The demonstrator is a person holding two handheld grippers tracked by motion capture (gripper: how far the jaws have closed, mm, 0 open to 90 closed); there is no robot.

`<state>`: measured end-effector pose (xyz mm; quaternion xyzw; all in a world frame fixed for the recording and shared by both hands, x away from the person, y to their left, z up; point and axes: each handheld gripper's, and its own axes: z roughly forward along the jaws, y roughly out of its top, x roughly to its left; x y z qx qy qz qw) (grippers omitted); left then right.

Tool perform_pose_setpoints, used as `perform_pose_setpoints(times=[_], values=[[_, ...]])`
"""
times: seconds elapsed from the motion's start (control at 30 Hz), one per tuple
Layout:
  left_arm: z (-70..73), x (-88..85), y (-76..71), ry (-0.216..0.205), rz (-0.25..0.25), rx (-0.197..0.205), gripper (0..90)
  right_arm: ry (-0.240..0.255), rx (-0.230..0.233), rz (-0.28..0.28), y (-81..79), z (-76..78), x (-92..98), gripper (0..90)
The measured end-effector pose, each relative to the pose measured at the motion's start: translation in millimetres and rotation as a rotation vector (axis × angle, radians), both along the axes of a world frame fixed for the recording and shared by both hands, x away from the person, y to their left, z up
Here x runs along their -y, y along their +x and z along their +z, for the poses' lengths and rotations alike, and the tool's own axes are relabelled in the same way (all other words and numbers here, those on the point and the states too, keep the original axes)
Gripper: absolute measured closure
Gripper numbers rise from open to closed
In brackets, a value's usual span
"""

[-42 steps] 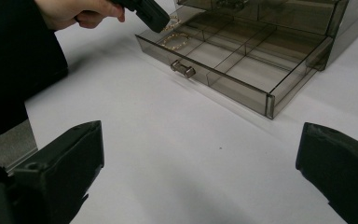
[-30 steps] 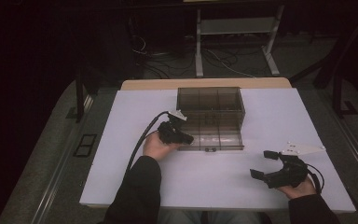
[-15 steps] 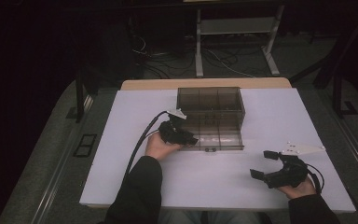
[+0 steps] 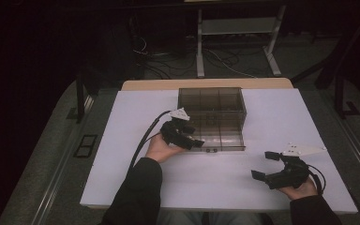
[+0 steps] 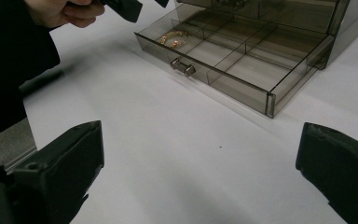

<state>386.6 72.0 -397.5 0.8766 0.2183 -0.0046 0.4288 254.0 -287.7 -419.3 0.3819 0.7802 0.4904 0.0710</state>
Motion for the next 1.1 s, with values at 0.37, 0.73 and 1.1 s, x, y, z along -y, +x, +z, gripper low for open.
perform_pose_setpoints(times=[0.37,0.73,1.1], values=[[-4.1,10.4,-11.3,0.004,-0.026,0.001,18.6,0.001,0.001,0.001,0.1,0.1,0.2,0.2],[-10.7,21.9,-21.4,-0.025,-0.068,-0.037,15.9,0.0,0.001,0.002,-0.2,0.2,-0.2,0.3],[-15.7,34.3,-33.9,-0.017,-0.111,-0.008,20.1,0.0,0.001,0.004,-0.3,0.3,-0.3,0.3]])
